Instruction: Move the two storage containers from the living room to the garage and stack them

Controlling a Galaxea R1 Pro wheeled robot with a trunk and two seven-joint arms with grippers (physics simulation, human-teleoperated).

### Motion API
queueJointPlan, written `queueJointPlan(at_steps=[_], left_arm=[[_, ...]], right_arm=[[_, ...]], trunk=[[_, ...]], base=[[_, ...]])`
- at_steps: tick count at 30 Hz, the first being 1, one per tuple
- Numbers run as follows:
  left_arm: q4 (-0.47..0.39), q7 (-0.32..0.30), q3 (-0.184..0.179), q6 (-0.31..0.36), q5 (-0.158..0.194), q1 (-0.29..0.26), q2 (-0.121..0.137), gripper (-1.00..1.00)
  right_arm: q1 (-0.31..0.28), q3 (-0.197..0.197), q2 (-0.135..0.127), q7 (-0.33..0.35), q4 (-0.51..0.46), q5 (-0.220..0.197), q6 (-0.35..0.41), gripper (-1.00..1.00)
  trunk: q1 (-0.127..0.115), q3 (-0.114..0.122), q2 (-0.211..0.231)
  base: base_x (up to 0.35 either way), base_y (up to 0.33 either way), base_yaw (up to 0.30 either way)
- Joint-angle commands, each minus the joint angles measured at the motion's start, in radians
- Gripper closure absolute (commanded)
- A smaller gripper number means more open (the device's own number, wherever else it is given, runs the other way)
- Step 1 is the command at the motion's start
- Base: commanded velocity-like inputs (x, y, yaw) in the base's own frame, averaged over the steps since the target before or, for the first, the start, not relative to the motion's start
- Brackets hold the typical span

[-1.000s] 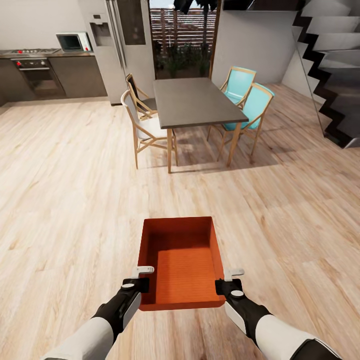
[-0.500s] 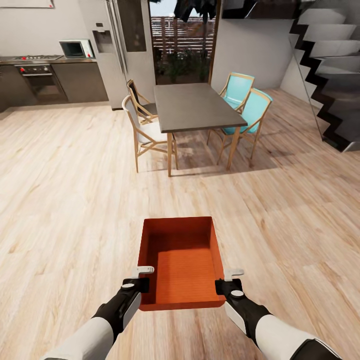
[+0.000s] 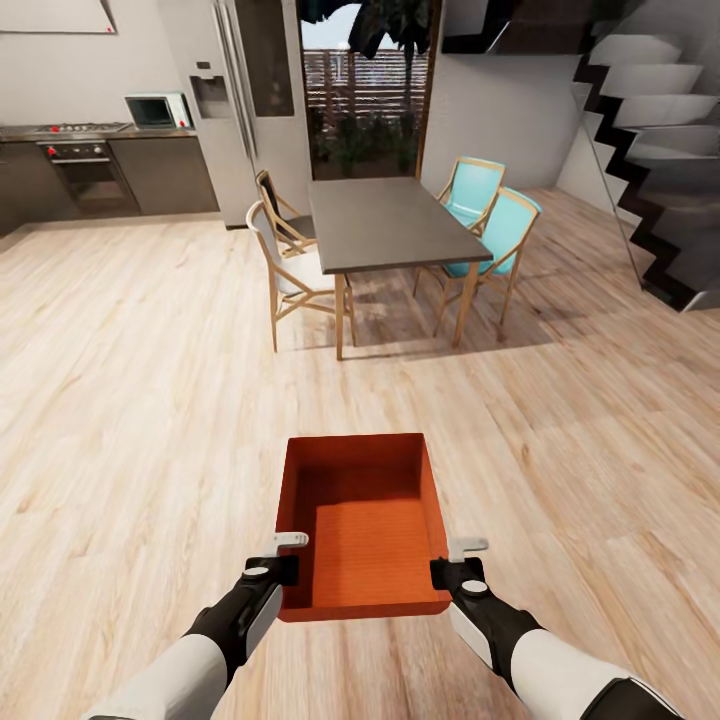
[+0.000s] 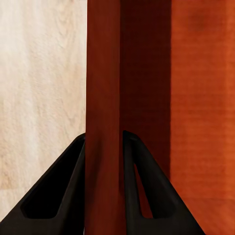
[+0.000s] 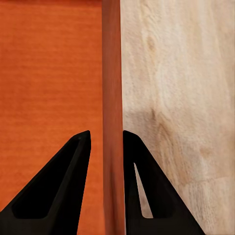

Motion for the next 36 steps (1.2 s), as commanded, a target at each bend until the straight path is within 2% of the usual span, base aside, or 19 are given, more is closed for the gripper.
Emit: queueJointPlan(at_steps=[1, 36], left_arm=[[-0.005, 0.01, -0.002, 0.007, -0.005, -0.001, 0.014, 1.0], [-0.005, 0.01, -0.003, 0.007, -0.005, -0.001, 0.014, 1.0]], right_arm=[[0.0, 0.013, -0.013, -0.009, 0.049, -0.021, -0.003, 1.0], [0.0, 0.013, -0.013, -0.009, 0.049, -0.021, -0.003, 1.0]], trunk=[[0.0, 0.001, -0.001], [0.0, 0.043, -0.001]], base=[[0.0, 0.0, 0.0], [0.0, 0.0, 0.0]])
